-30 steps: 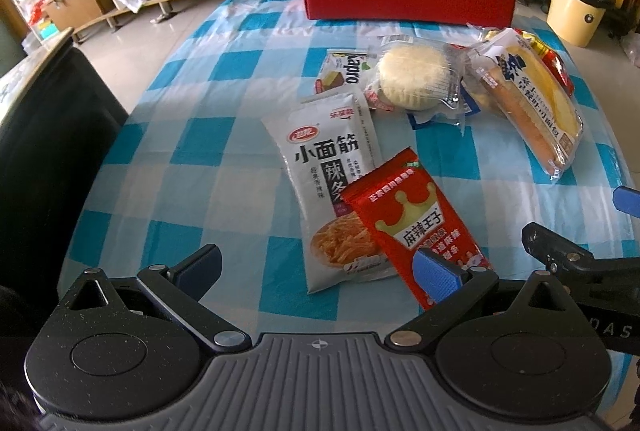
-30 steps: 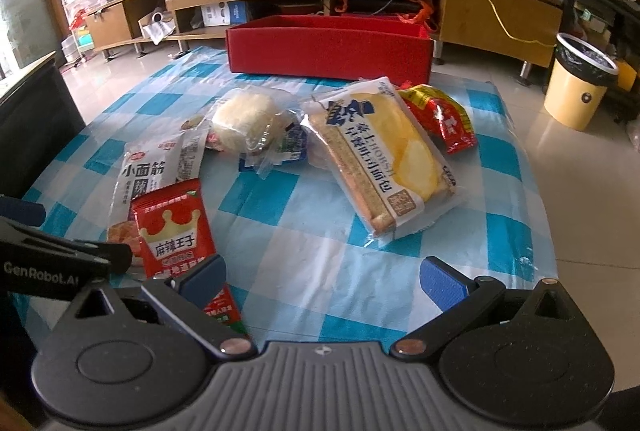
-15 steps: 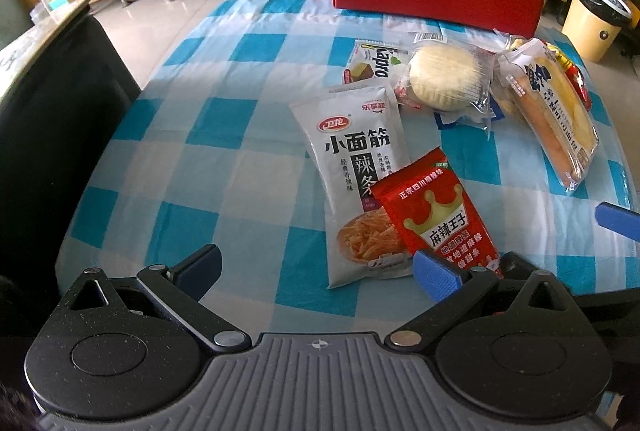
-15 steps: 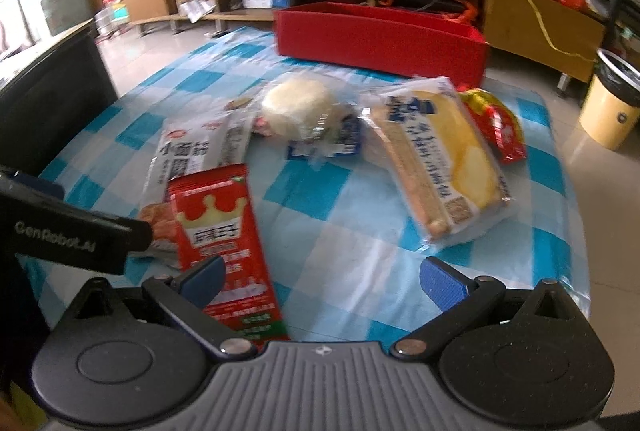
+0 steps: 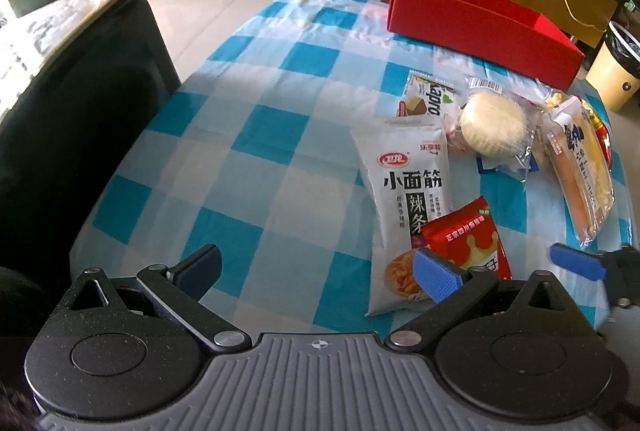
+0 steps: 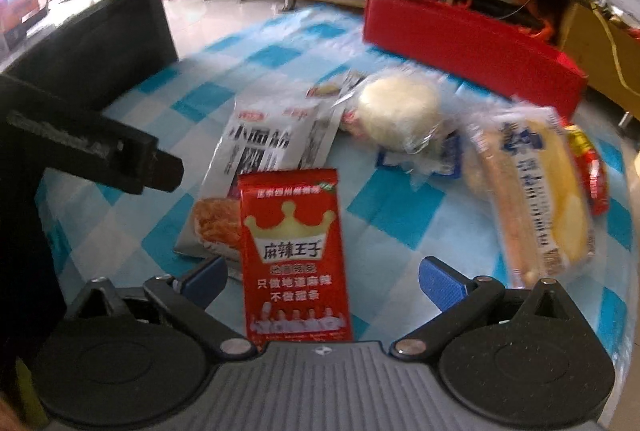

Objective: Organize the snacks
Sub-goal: 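Grasp the red packet with the right tool while the left tool grasps the white bag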

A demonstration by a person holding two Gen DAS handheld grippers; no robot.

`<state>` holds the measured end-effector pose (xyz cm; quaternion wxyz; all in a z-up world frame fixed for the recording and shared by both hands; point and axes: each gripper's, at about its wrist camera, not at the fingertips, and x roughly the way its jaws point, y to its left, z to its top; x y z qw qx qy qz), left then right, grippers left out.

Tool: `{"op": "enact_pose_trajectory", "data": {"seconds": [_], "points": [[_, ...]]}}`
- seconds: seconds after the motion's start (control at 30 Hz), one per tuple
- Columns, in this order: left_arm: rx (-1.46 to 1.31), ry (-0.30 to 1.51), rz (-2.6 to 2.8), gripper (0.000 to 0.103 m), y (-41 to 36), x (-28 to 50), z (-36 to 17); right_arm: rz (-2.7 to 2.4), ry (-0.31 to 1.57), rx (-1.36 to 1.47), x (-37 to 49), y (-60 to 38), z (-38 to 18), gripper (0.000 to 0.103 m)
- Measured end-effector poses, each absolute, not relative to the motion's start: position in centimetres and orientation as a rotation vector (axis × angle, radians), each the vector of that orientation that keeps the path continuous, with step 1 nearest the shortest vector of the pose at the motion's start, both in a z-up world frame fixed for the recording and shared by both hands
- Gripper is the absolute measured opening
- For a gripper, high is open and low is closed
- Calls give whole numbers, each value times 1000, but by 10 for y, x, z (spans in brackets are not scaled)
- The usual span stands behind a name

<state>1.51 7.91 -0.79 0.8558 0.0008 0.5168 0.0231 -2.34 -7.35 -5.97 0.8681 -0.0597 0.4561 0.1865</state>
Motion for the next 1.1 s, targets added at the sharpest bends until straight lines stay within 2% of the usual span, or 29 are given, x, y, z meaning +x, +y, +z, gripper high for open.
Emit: {"op": "enact_pose_trajectory", "data": {"seconds": [0.07,0.27,0.3,0.37,0.4,0.53,0.8,0.97,1.1], "points": [[4,1089,43,103,78,15,-9,394,1042,-132,-17,-69,-74,102],[-10,1099,32,103,79,17,-11,426,1029,-203,-23,-67,-80,101],[-9,1099,34,103,78,17,-12,422,1026,-199,-23,-69,-79,93],[-13,1102,37,103,79,17,-12,409,1013,-187,-23,-77,-71,67],[-15,1103,37,103,78,18,-12,411,1003,-185,-21,-82,-67,48],[-6,1112,39,103,74,20,-14,415,1035,-82,-13,-107,-65,47],[20,1160,47,103,49,45,-30,377,954,43,-17,-136,-43,46],[72,1146,77,103,29,61,-41,360,940,63,-20,-146,-39,46],[72,1202,102,101,30,71,-59,354,937,63,-19,-147,-38,46]]}}
